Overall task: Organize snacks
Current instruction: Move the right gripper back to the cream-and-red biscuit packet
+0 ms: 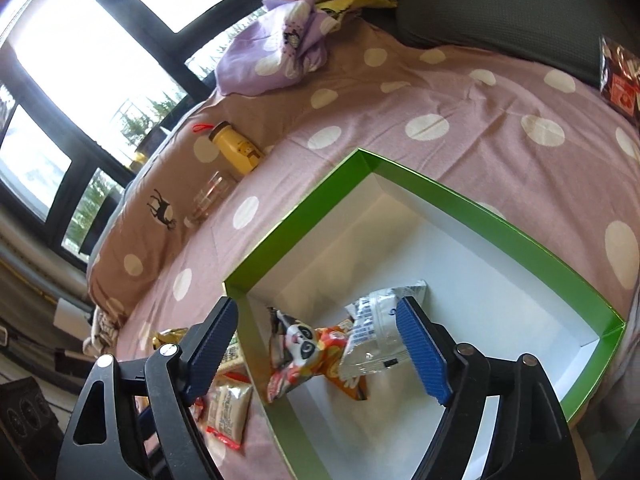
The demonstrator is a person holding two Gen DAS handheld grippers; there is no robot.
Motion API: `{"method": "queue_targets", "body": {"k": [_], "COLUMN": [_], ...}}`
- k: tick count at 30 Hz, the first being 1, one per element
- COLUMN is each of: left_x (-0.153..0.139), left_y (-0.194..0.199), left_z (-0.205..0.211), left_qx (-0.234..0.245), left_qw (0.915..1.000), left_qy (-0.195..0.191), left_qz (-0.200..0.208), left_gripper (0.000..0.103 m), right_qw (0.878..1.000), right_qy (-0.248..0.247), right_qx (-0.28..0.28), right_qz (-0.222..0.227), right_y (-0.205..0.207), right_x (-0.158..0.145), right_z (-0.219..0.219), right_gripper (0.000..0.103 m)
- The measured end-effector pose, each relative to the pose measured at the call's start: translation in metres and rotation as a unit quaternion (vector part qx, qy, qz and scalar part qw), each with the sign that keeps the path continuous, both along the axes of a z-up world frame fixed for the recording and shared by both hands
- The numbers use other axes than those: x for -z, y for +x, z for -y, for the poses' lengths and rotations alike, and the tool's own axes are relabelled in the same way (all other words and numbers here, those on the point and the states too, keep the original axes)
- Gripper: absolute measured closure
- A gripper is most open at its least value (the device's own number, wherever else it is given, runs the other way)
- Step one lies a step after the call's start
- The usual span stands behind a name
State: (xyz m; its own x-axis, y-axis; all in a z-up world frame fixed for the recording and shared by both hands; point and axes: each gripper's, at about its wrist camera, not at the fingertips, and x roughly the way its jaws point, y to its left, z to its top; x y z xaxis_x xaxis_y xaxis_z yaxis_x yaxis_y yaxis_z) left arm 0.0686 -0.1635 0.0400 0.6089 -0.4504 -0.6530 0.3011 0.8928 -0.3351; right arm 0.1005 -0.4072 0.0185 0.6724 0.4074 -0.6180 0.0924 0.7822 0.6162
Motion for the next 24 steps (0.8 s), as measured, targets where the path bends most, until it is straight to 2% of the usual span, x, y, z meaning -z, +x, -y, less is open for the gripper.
{"method": "queue_targets", "body": {"k": [3,5,7,9,13,17,22,24], "left_x": [-0.002,-0.002,0.0,0.004,0.014,0.032,0.048,0.052], "left_y": [-0.015,-0.023,-0.03,-0.04,-0.053,-0.059,-0.061,-0.061], "left_z": [-0.034,-0.052,-0.069,-0.09,-0.131,-0.164,-0.189,-0.196], "left_qx": [-0.04,-0.063,-0.091,-0.123,-0.183,-0.232,-0.282,-0.291], "left_qw": [0.9992,0.998,0.9958,0.9923,0.9832,0.9725,0.9585,0.9554], "left_qy": [-0.001,0.002,0.007,0.012,0.001,-0.014,0.01,0.016], "left_qz": [0.007,0.006,0.004,0.003,-0.003,-0.017,-0.043,-0.046], "left_gripper": [0.014,0.014,0.014,0.013,0.003,0.002,0.002,0.002], "right_qw": [1.0,0.999,0.998,0.997,0.992,0.984,0.974,0.971], "right_qy": [-0.018,-0.033,-0.047,-0.06,-0.084,-0.1,-0.12,-0.127], "right_qx": [-0.014,-0.021,-0.027,-0.04,-0.082,-0.127,-0.175,-0.188], "right_qz": [0.007,0.009,0.017,0.025,0.05,0.076,0.08,0.073], "right_y": [-0.001,0.0,-0.002,-0.004,-0.011,-0.02,-0.026,-0.027], "right_x": [-0.006,-0.009,-0.012,-0.017,-0.027,-0.035,-0.031,-0.025], "right_z": [-0.014,-0.024,-0.034,-0.048,-0.079,-0.112,-0.148,-0.158], "right_gripper": [0.021,0.017,0.009,0.009,0.009,0.009,0.009,0.009]}}
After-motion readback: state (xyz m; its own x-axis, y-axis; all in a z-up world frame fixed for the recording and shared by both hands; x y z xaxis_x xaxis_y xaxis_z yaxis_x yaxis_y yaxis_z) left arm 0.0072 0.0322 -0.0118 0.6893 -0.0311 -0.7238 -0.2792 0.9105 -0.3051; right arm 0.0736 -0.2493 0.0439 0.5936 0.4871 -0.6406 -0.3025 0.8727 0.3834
